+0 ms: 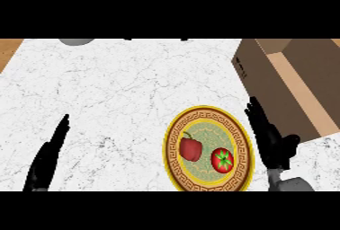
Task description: Pick the bell pepper from the plate and place it in the cardboard box
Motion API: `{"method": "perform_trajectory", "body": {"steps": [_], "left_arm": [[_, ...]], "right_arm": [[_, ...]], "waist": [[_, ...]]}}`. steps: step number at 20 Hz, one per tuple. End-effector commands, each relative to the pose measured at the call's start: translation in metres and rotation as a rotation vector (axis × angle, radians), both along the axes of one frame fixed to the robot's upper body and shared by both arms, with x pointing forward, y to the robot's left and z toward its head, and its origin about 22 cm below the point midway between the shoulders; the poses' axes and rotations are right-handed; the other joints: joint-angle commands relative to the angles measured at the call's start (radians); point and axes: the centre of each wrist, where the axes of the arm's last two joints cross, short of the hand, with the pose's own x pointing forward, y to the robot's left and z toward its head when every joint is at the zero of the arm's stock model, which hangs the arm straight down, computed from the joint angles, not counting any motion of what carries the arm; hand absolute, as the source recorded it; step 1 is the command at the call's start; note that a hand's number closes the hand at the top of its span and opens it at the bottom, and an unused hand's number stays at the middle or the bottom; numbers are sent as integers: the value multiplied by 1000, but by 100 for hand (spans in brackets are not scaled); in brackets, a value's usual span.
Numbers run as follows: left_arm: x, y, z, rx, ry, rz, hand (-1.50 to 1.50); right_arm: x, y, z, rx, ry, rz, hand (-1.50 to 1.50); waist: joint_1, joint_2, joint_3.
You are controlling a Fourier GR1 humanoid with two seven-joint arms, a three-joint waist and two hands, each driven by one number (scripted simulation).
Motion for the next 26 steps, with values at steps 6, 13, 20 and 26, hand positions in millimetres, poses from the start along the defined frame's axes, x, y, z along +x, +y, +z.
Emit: {"method": "perform_trajectory", "body": {"steps": [6, 13, 20, 26], "left_arm": [[30, -22, 41, -327, -179, 121, 0], [40, -47, 72, -441, -172, 46, 0], [54, -63, 83, -453, -175, 8, 0], [44, -48, 92, -442, -167, -8, 0]], "right_arm": [[-28, -56, 48, -110, -355, -618, 150], [-104, -36, 2, -603, -352, -720, -150], [-151, -37, 39, -804, -159, -446, -150], [-169, -21, 75, -840, 129, -252, -150]], "waist": [[-107, -38, 17], [-29, -7, 20], [-17, 6, 12], [29, 8, 11]]}}
